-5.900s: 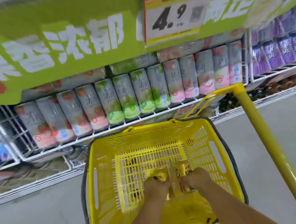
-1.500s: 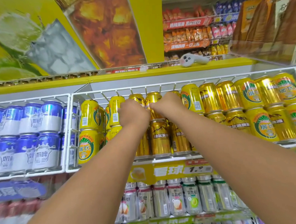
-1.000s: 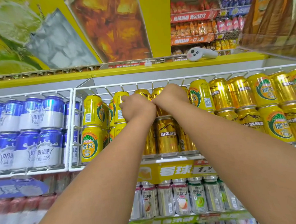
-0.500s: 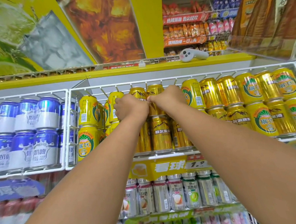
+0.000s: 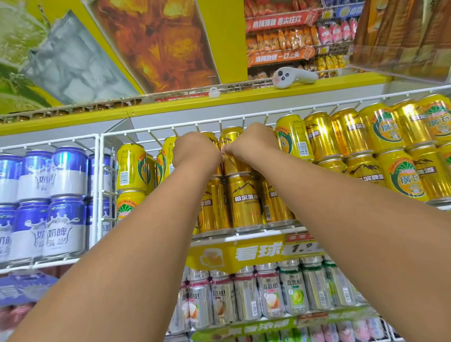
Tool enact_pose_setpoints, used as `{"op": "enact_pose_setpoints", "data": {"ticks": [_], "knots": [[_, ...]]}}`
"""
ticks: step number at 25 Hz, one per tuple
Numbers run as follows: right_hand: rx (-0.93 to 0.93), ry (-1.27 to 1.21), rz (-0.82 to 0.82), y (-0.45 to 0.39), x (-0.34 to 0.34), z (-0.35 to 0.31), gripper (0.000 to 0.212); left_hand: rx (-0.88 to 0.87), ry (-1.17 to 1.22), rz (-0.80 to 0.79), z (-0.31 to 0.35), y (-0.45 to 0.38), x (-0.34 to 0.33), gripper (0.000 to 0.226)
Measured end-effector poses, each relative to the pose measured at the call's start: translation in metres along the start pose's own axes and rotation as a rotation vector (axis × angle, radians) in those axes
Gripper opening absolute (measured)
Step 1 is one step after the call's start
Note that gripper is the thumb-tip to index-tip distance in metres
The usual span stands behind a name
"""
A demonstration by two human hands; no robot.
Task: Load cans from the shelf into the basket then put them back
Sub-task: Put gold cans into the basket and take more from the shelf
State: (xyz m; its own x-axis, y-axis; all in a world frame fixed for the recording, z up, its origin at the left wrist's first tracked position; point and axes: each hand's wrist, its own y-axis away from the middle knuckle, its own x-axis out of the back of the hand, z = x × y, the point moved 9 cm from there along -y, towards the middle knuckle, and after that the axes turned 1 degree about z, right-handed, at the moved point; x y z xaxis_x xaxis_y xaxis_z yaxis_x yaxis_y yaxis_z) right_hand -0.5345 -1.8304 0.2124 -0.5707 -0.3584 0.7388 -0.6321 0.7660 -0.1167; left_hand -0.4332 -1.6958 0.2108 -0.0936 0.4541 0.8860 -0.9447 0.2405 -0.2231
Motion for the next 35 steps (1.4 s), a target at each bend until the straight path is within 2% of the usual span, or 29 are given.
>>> {"op": "enact_pose_setpoints", "data": {"ticks": [6,10,15,17,21,27,31,35], "knots": [[0.038,0.113,0.01,-0.006,0.0,-0.005,0.06,0.016,-0.051,0.007,0.001,0.009,0.008,0.054],[0.03,0.149,-0.006,-0.005,-0.001,-0.007,0.054,0.072,0.024,0.03,-0.008,0.008,0.003,0.069],[0.003,0.09,-0.004,-0.008,-0.001,-0.003,0.059,0.164,0.138,0.09,-0.017,0.014,0.001,0.078],[-0.011,0.07,-0.01,-0.009,-0.001,-0.002,0.062,0.17,0.173,0.071,-0.018,0.015,0.003,0.077],[-0.002,0.08,-0.023,-0.011,0.004,-0.006,0.06,0.166,0.282,0.006,-0.016,0.015,0.012,0.059],[-0.012,0.008,-0.026,-0.005,0.014,-0.008,0.075,0.177,0.408,-0.043,-0.019,0.022,0.028,0.052],[0.006,-0.077,-0.033,0.004,0.02,-0.009,0.068,0.199,0.533,-0.067,-0.029,0.026,0.036,0.041],[0.051,-0.118,-0.02,0.015,0.023,-0.01,0.064,0.182,0.548,-0.074,-0.039,0.032,0.039,0.054]]}}
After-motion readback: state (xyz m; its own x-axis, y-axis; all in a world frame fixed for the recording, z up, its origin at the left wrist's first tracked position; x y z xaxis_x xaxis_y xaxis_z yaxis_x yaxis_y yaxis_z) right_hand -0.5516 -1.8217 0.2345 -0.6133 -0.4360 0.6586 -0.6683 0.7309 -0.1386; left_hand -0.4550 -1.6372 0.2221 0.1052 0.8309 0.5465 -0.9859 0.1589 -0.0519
